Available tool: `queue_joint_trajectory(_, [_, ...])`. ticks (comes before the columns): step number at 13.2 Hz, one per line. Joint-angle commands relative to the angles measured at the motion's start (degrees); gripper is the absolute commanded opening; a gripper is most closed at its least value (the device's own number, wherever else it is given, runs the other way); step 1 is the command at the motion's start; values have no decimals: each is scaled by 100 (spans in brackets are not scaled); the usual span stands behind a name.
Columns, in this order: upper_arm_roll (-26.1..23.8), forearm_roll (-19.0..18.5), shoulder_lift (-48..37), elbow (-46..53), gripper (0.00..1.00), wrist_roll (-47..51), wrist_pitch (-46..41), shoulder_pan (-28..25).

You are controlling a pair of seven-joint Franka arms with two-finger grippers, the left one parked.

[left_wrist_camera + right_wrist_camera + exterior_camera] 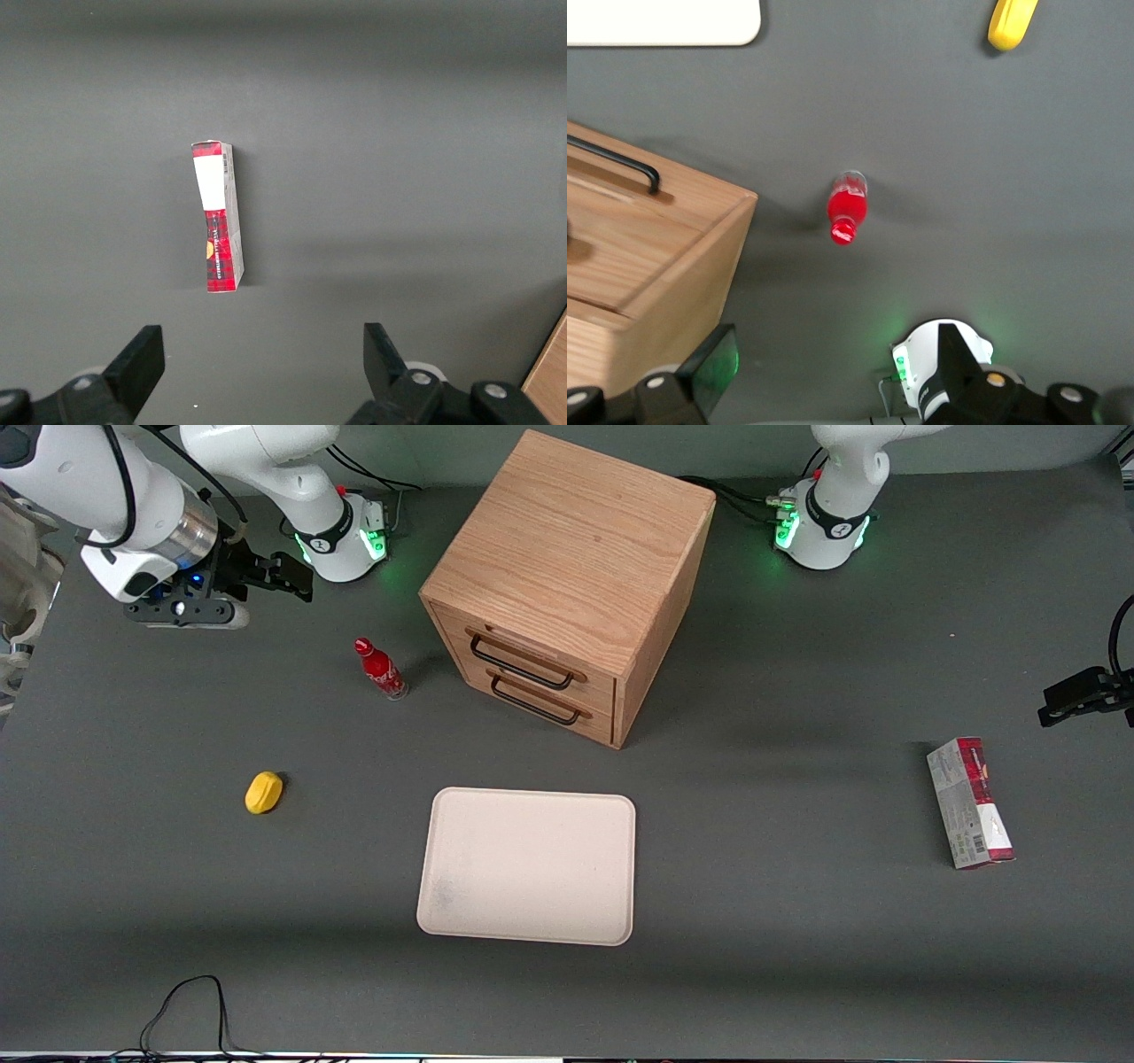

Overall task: Place coke bottle on tray
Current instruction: 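Lower the open right gripper over the bottle's cap end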

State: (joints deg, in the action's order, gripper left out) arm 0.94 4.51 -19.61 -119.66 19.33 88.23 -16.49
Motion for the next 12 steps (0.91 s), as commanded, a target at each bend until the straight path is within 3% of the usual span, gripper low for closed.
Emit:
queue_joint_trajectory(1, [56,-12,-588,-1198,100,-96,904,-223])
queue_joint_trajectory(5, [38,-12,-412,-1743,100,-87,1730,-232])
queue_joint_trajectory(12, [21,-55,63,-2860,100,335,3428,-724])
